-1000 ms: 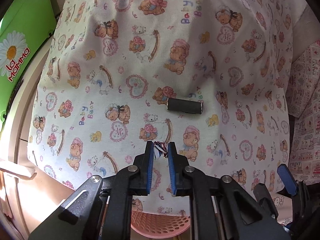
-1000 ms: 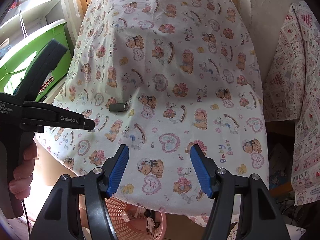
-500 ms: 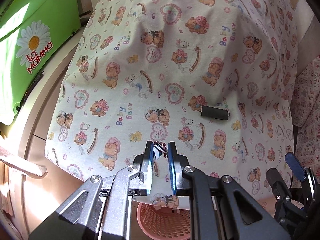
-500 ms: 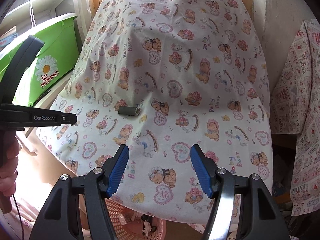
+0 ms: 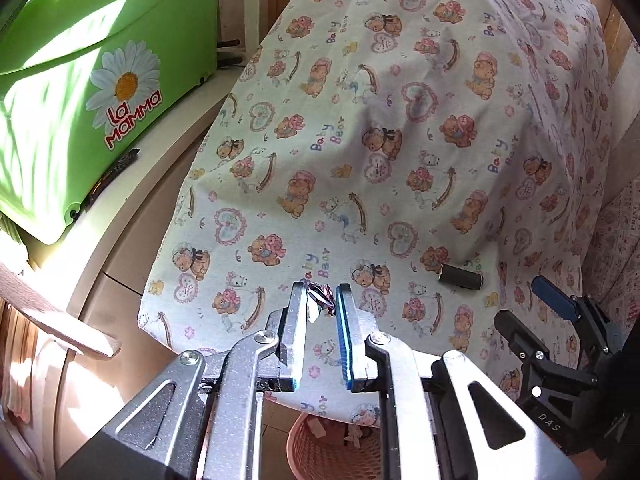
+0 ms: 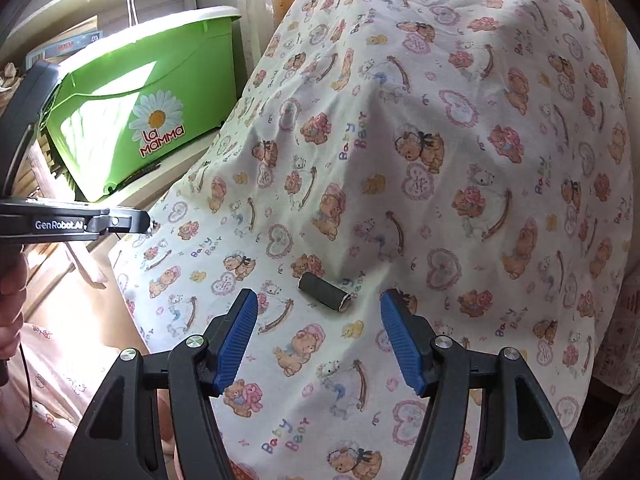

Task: Collect trash
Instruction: 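Close the right tool on the black cylinder while the left tool holds the clip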

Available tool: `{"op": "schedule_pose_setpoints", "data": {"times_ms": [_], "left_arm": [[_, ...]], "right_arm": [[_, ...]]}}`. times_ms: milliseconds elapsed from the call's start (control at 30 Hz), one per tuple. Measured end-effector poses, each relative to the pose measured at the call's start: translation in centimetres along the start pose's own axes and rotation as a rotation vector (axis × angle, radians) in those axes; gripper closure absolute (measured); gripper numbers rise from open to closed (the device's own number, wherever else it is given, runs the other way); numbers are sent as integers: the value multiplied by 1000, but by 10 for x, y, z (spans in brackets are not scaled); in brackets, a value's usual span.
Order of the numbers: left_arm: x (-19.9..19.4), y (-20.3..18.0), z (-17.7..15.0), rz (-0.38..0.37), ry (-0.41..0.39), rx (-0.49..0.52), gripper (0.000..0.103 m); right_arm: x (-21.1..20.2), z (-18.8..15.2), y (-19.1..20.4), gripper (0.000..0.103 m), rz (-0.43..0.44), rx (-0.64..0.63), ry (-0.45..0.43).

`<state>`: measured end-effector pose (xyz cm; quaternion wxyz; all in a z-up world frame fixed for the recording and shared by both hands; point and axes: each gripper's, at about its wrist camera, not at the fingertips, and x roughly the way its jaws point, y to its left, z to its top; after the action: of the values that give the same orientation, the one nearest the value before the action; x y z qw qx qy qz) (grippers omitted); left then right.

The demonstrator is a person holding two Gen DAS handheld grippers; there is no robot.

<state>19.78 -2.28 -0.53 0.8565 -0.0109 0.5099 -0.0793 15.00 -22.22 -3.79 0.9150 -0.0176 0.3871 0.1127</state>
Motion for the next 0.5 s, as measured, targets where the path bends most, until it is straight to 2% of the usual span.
{"op": "schedule_pose_setpoints", "data": {"times_ms": [167,233,433,500], "left_arm": [[6,-4,-1,-19,23,-20,89],[8,-1,0,-35,37,-43,89],[8,5,5,-27,32,-65,89],[12,6,5,-37,48,-68,89]], "right_arm": [[27,0,13,37,23,-82,54],[36,-1,16,37,67,-107,89],[53,3,15,37,0,-122,98],[59,5,12,42,-37,-105,113]]}}
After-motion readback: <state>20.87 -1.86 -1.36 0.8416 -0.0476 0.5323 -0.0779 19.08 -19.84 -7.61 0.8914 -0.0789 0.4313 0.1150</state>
